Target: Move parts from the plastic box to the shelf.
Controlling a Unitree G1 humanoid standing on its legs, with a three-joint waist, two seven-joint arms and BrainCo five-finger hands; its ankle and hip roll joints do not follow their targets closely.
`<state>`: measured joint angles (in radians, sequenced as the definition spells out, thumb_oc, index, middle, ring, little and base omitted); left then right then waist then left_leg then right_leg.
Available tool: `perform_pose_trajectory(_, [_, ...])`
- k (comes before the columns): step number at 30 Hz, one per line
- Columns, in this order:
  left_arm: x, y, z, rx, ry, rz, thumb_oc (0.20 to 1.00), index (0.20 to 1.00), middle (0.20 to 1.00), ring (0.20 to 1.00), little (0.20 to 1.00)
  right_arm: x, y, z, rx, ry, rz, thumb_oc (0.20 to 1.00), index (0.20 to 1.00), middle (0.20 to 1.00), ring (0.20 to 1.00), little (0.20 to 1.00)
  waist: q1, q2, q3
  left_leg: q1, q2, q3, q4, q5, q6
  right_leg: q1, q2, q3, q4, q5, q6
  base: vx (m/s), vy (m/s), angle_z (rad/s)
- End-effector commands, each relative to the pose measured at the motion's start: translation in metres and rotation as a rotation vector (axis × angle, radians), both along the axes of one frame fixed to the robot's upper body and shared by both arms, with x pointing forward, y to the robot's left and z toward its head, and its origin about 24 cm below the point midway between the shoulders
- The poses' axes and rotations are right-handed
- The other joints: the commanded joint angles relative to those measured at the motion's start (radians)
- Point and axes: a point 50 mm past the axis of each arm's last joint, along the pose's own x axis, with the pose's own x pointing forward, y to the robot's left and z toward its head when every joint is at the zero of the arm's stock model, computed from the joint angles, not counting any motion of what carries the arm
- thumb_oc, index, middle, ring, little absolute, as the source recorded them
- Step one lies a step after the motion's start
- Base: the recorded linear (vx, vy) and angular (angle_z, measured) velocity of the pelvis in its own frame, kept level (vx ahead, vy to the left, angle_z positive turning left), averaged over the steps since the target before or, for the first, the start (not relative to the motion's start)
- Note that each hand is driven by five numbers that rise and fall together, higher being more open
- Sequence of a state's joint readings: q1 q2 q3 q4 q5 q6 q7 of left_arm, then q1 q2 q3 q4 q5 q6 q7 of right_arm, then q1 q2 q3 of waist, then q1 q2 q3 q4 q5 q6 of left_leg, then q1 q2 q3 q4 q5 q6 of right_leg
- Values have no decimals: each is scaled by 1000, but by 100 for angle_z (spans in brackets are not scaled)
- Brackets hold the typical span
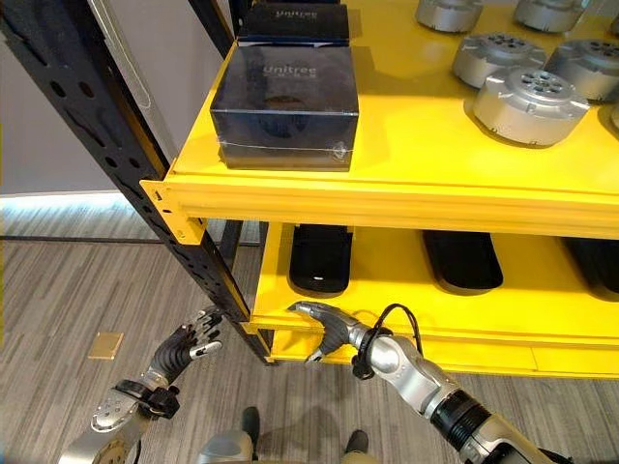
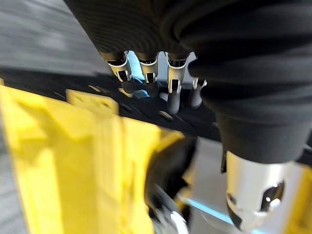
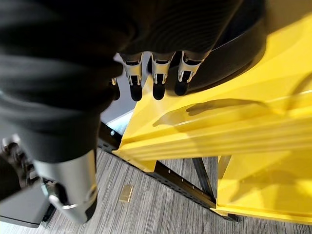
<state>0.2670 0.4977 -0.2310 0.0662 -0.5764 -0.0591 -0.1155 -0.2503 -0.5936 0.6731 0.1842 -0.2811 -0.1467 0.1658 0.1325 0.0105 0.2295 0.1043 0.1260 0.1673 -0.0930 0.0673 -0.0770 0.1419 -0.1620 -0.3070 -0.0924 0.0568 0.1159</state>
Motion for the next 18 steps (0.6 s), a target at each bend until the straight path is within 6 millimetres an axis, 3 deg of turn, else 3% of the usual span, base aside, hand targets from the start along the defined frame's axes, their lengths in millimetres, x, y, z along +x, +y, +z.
perform_pose_trajectory(1, [2,11,-2,94,-18,9,1000,1000,1000,1000,1000,19,15,29,42,-138,42,1000,1000,1000,1000,1000,30,-10,4,-30,23,30,110,-10,4,-30,-61,-11,166,-39,34,-18,-3,6])
perform_pose_trajectory(2, [-2,16,-7,126,-21,-20,1000,1000,1000,1000,1000,22,15,30,44,-138,33,1000,1000,1000,1000,1000,32,-7,8,-34,27,31,113,-8,2,-35,-61,-12,172,-42,33,-20,24,7])
perform_pose_trajectory(4, [-9,9,-3,275,-115,-245,1000,1000,1000,1000,1000,28,7,34,23,-140,33,1000,1000,1000,1000,1000,29,7,13,-37,29,35,113,-5,0,-40,-64,-10,175,-43,30,-19,51,4])
perform_pose_trajectory(7, [-12,4,-3,329,-114,-330,1000,1000,1000,1000,1000,28,3,37,2,-137,47,1000,1000,1000,1000,1000,18,19,13,-33,29,39,107,-4,1,-42,-68,-7,174,-41,33,2,62,1])
perform_pose_trajectory(12, [-17,1,-17,406,-54,-431,1000,1000,1000,1000,1000,30,7,40,-30,-129,83,1000,1000,1000,1000,1000,-8,30,10,-27,29,52,103,-3,1,-52,-70,8,180,-43,33,24,62,-2])
perform_pose_trajectory(18, [-27,3,-35,388,18,-397,1000,1000,1000,1000,1000,33,5,46,-53,-130,96,1000,1000,1000,1000,1000,-25,36,13,-31,29,60,108,-3,0,-65,-72,16,194,-49,30,14,38,-10])
